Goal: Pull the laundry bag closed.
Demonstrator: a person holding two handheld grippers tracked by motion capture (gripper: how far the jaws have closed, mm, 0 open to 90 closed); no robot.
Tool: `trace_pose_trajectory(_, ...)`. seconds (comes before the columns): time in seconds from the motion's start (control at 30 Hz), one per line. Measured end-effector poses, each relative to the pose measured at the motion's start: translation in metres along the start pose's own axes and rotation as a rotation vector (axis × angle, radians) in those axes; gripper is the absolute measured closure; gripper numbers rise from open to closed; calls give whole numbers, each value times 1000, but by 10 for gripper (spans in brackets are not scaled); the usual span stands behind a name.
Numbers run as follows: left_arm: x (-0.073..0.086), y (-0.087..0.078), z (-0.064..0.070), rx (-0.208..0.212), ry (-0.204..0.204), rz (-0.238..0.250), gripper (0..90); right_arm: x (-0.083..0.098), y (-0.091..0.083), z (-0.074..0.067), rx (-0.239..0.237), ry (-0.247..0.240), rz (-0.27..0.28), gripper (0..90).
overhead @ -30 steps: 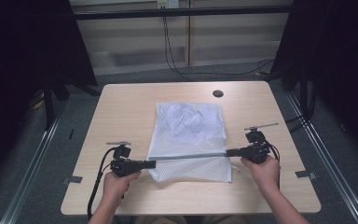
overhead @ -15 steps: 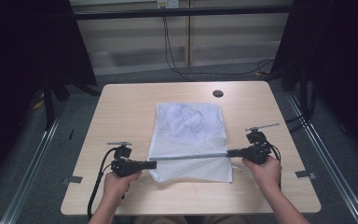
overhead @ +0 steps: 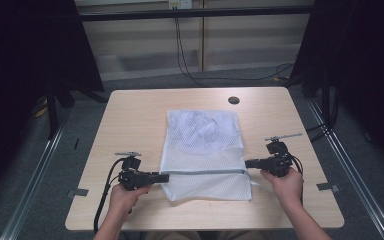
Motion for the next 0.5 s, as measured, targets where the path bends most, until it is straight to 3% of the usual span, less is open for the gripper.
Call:
trace_pose_trajectory(0.23,-1,-4,-2,-58,16,4,387,0,-1,-1,42,-21,7,591)
trace_pose_trajectory(0.4,-2,-8,-4,-92,31,7,295,0,-2,-2,64,-43,13,528)
trace_pose_trajectory(0.5,-3,-10,-5,-127,66,-4,247,1,-3,-1,65,-51,12,482)
Point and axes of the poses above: each handheld gripper's, and its own axes: y roughly forward along the jaws, x roughly out of its underside, z roughly to its right, the point moved 3 cm from there along y, roughly forward along the jaws, and after that the axes turned 3 degrees about -x, right-handed, at the moved point
